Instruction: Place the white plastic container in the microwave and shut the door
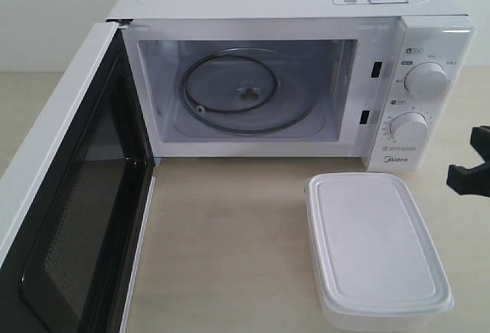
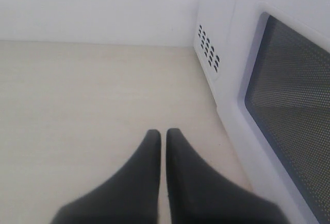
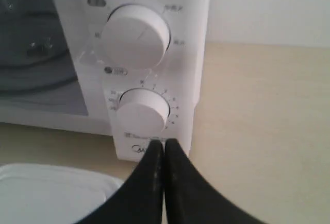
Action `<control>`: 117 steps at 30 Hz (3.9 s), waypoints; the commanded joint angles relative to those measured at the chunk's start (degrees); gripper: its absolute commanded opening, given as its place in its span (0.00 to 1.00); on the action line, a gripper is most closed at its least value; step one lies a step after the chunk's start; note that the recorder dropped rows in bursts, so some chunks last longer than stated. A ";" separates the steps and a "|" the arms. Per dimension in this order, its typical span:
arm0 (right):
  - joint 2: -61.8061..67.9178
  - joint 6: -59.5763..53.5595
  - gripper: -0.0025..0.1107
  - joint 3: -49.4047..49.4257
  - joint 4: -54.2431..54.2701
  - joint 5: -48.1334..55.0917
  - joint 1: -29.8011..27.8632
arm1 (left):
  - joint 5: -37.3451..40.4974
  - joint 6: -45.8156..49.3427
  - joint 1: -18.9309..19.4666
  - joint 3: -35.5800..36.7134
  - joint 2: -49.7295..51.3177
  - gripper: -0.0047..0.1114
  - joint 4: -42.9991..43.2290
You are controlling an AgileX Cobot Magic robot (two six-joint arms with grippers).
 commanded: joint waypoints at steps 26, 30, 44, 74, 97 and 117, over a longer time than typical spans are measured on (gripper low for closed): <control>18.63 0.60 0.02 5.51 -4.48 -12.76 -0.25 | -0.03 -0.43 0.12 0.22 -0.16 0.08 -0.13; 24.50 3.26 0.02 5.51 -9.74 -13.46 -0.25 | -0.03 -0.43 0.12 0.22 -0.16 0.08 -0.13; 26.04 16.50 0.02 5.28 -29.88 -19.17 -0.14 | -0.03 -0.43 0.12 0.22 -0.16 0.08 -0.13; 25.93 22.52 0.02 2.47 -20.52 -7.39 12.20 | -0.03 -0.43 0.12 0.22 -0.16 0.08 -0.13; 28.77 60.25 0.02 -0.10 -67.56 -37.27 -12.26 | -0.03 -0.43 0.12 0.22 -0.16 0.08 -0.13; 31.18 78.43 0.18 -0.23 -70.61 -31.30 -12.26 | -0.03 -0.43 0.12 0.22 -0.16 0.08 -0.13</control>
